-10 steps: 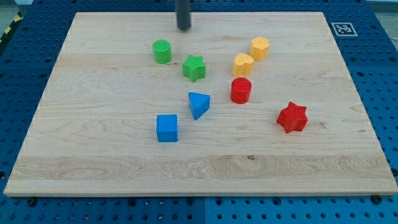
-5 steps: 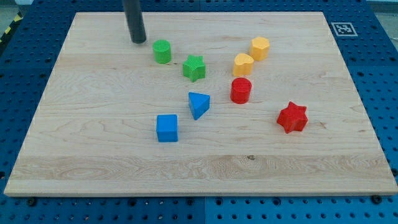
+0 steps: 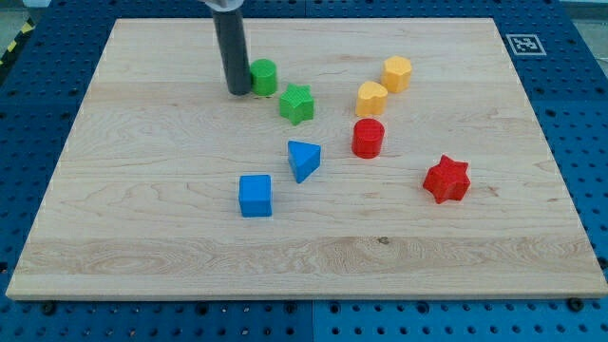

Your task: Push the green circle to the top right corner of the board

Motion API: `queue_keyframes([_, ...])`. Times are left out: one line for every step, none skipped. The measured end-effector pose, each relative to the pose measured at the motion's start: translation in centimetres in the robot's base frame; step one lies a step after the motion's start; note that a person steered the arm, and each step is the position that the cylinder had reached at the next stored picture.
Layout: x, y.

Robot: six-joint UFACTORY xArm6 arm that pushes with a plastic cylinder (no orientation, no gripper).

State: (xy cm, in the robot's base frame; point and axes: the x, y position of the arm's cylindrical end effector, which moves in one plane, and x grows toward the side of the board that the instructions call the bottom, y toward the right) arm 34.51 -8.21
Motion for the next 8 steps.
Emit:
queue_keyframes([0.0,2.6])
queue_keyframes([-0.7,4.4])
queue_keyframes([-3.2,4.9])
queue_keyframes([-5.6,4.9])
queue_keyframes([-6.3,4.9])
queue_keyframes([-7.7,4.9])
queue_keyframes([-7.1,5.0])
queue_keyframes([-5.1,5.0])
